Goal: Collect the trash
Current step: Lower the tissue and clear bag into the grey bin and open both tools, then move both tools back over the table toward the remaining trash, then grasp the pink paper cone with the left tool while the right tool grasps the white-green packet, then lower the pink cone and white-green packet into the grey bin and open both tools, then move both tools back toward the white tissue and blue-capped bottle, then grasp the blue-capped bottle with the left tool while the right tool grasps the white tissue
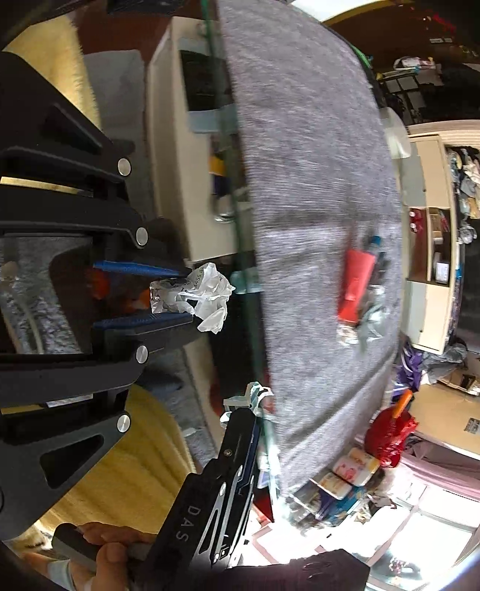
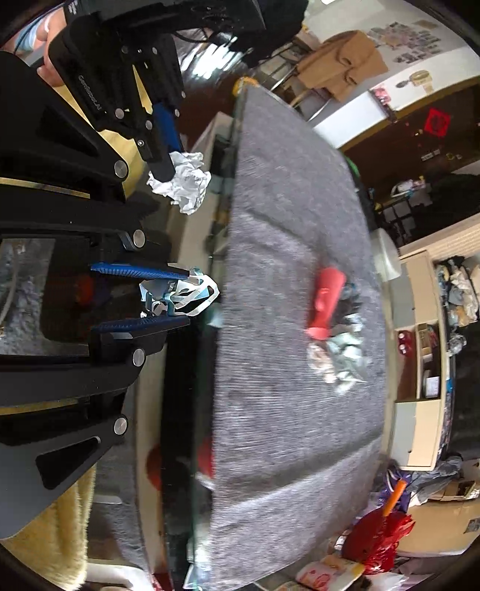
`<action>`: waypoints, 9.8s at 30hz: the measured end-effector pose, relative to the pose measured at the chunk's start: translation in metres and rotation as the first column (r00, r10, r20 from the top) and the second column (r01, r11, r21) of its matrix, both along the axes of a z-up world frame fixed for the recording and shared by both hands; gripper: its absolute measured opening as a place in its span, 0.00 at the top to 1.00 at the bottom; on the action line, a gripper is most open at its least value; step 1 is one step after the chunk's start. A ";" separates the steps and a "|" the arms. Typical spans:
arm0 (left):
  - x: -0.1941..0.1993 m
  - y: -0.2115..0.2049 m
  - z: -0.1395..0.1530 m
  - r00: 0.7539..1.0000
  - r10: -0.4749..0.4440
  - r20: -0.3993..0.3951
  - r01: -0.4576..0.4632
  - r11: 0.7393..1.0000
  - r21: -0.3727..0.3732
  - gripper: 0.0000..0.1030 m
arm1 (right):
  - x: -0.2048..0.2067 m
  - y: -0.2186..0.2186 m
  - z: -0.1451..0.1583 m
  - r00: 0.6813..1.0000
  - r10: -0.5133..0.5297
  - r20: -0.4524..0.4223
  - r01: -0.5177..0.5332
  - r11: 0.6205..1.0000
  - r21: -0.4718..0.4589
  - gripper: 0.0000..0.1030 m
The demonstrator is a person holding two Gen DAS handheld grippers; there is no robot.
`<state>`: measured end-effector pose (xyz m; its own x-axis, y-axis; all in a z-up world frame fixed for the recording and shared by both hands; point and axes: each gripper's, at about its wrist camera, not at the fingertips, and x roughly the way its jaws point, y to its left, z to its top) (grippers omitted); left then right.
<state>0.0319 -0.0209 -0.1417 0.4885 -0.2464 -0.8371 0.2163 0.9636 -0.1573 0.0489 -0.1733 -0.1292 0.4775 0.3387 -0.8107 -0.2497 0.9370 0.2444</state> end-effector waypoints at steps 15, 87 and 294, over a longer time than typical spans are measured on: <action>-0.025 -0.007 -0.087 0.982 0.004 -0.187 -0.002 1.000 0.013 0.83 | -0.022 0.013 -0.085 0.986 -0.003 -0.169 -0.008 0.998 -0.060 0.80; 0.160 -0.018 -0.011 0.999 -0.003 -0.032 0.004 0.999 0.042 0.11 | 0.197 -0.032 0.002 0.990 -0.140 -0.020 0.140 0.990 0.005 0.32; 0.291 0.001 -0.027 0.994 0.109 -0.011 -0.108 0.993 0.057 0.83 | 0.221 -0.020 -0.034 0.998 -0.059 0.018 0.060 0.997 -0.057 0.90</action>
<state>0.3226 -0.0199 -0.1689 0.4975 -0.1451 -0.8552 0.1085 0.9886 -0.1046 0.2695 -0.1937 -0.1633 0.5090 0.2628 -0.8197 -0.1969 0.9626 0.1863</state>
